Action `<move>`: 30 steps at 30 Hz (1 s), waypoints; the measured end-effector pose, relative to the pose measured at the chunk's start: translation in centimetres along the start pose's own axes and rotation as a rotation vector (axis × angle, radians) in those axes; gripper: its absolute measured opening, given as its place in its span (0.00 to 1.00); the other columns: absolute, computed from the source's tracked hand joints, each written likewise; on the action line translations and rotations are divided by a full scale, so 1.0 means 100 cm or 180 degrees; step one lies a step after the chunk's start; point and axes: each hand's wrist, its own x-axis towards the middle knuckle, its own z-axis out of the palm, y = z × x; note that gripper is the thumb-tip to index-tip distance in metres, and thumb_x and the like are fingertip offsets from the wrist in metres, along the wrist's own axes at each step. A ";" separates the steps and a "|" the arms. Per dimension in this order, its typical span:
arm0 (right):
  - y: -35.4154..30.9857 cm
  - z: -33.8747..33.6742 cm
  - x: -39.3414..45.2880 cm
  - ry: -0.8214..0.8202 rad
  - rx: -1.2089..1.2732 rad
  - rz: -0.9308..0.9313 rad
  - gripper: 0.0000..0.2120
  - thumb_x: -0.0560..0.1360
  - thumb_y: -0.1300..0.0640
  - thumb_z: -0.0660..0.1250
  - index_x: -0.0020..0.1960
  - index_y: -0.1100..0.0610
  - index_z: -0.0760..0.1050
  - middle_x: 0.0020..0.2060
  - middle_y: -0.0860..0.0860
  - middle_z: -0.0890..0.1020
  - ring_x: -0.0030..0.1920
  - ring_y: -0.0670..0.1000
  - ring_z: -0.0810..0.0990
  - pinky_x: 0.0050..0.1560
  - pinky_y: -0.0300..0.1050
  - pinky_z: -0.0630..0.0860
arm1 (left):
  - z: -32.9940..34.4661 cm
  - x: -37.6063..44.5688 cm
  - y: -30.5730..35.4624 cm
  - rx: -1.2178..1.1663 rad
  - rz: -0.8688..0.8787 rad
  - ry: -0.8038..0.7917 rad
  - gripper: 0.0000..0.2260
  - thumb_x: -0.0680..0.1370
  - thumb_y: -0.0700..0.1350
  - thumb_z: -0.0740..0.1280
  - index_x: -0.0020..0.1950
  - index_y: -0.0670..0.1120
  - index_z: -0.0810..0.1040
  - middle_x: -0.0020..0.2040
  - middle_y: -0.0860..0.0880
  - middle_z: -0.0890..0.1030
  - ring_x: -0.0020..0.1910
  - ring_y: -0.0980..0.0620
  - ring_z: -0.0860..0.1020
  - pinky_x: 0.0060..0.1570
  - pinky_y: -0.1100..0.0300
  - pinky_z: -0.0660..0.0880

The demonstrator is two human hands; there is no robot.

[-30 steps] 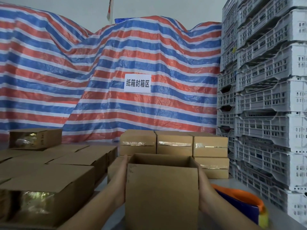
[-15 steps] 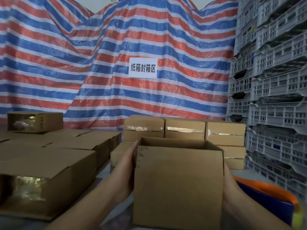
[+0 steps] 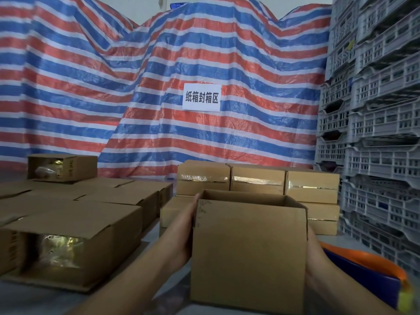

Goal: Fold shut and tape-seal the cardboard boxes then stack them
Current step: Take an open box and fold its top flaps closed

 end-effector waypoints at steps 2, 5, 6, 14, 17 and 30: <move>-0.003 0.000 0.006 -0.0081 0.0042 -0.0047 0.29 0.85 0.53 0.54 0.29 0.61 0.76 0.20 0.52 0.76 0.18 0.48 0.75 0.20 0.37 0.73 | 0.000 0.002 0.001 -0.0117 -0.0028 -0.0071 0.21 0.81 0.59 0.60 0.40 0.51 0.88 0.45 0.45 0.86 0.41 0.50 0.85 0.38 0.59 0.78; -0.023 0.000 0.007 0.0038 0.0101 -0.0651 0.24 0.83 0.43 0.54 0.44 0.55 0.82 0.37 0.54 0.84 0.38 0.54 0.83 0.43 0.51 0.77 | -0.002 0.003 0.001 -0.0105 -0.0023 -0.0019 0.24 0.81 0.61 0.57 0.40 0.51 0.88 0.44 0.45 0.86 0.41 0.50 0.85 0.39 0.57 0.78; -0.031 -0.002 0.006 0.0132 -0.0222 -0.1126 0.21 0.83 0.43 0.53 0.49 0.52 0.81 0.44 0.52 0.84 0.46 0.53 0.83 0.50 0.52 0.76 | -0.001 0.002 0.001 -0.0188 -0.0012 -0.0026 0.24 0.80 0.63 0.57 0.41 0.53 0.87 0.46 0.45 0.86 0.43 0.49 0.86 0.42 0.56 0.78; -0.052 0.019 -0.017 -0.0425 -0.4118 -0.3769 0.13 0.75 0.36 0.65 0.49 0.43 0.82 0.45 0.34 0.80 0.54 0.40 0.76 0.63 0.50 0.70 | 0.002 0.010 0.000 -0.0141 0.0099 0.0395 0.24 0.80 0.58 0.61 0.34 0.46 0.86 0.41 0.36 0.84 0.29 0.53 0.83 0.25 0.67 0.75; -0.050 0.021 -0.019 -0.0618 -0.3469 -0.3708 0.09 0.74 0.41 0.71 0.45 0.45 0.84 0.40 0.37 0.82 0.52 0.46 0.79 0.57 0.56 0.73 | -0.002 0.006 -0.001 -0.0107 0.0031 0.0284 0.21 0.73 0.63 0.66 0.40 0.47 0.87 0.45 0.40 0.85 0.37 0.50 0.85 0.30 0.64 0.78; -0.040 0.016 -0.013 -0.0445 -0.3375 -0.3895 0.10 0.74 0.41 0.68 0.48 0.44 0.83 0.44 0.38 0.83 0.52 0.43 0.80 0.54 0.43 0.75 | 0.000 -0.003 0.009 0.0431 -0.0333 -0.0278 0.12 0.66 0.54 0.71 0.39 0.45 0.82 0.35 0.47 0.83 0.32 0.52 0.83 0.30 0.62 0.77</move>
